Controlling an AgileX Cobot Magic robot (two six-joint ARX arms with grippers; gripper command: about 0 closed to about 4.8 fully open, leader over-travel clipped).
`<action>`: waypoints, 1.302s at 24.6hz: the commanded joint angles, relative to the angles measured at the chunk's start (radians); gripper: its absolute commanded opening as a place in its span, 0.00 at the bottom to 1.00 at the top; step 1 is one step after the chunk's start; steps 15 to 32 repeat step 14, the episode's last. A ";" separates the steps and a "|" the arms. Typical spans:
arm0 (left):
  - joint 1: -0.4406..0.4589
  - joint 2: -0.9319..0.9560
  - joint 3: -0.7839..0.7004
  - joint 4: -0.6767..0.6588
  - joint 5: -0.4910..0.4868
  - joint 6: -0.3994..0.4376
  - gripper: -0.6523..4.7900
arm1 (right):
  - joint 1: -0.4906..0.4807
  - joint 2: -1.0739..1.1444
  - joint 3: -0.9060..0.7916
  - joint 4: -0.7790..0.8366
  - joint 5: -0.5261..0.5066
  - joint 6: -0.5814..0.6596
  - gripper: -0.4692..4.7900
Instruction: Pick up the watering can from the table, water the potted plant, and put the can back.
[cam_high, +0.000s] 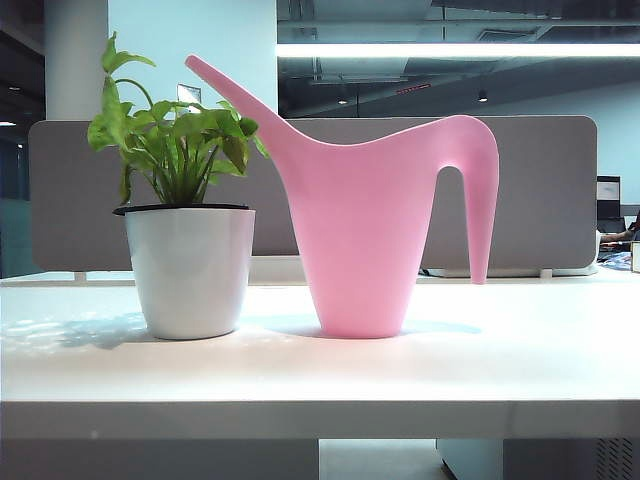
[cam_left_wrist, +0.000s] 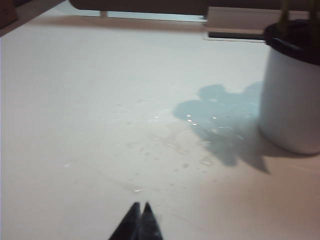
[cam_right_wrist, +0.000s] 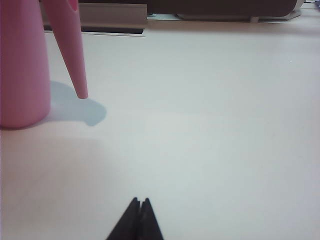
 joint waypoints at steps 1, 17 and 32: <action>-0.070 0.001 -0.005 0.006 0.003 0.005 0.13 | 0.001 -0.002 -0.006 0.013 -0.002 0.000 0.08; -0.110 0.001 -0.005 0.007 0.008 0.005 0.13 | 0.001 -0.002 -0.006 0.013 -0.002 0.000 0.08; -0.110 0.001 -0.005 0.007 0.008 0.005 0.13 | 0.001 -0.002 -0.006 0.013 -0.002 0.000 0.08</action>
